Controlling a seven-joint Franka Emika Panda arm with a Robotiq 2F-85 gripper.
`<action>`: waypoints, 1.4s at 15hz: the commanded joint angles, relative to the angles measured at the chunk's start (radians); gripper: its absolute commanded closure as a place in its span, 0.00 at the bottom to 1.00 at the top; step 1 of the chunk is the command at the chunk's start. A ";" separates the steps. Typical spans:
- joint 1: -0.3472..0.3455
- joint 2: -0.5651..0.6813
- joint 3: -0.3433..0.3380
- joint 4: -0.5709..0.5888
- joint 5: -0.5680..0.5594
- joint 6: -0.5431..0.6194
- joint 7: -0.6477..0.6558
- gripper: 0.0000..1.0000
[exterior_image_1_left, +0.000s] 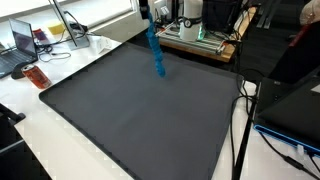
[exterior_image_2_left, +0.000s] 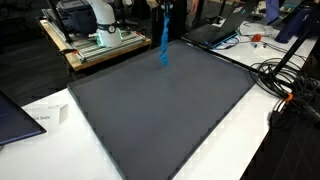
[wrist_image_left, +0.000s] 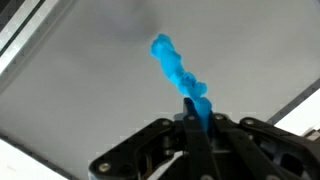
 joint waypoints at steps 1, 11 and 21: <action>-0.020 -0.058 0.030 0.054 -0.026 -0.079 -0.003 0.98; -0.044 -0.096 0.057 0.123 -0.056 -0.112 0.007 0.61; -0.031 -0.127 0.076 0.123 -0.059 -0.094 0.010 0.00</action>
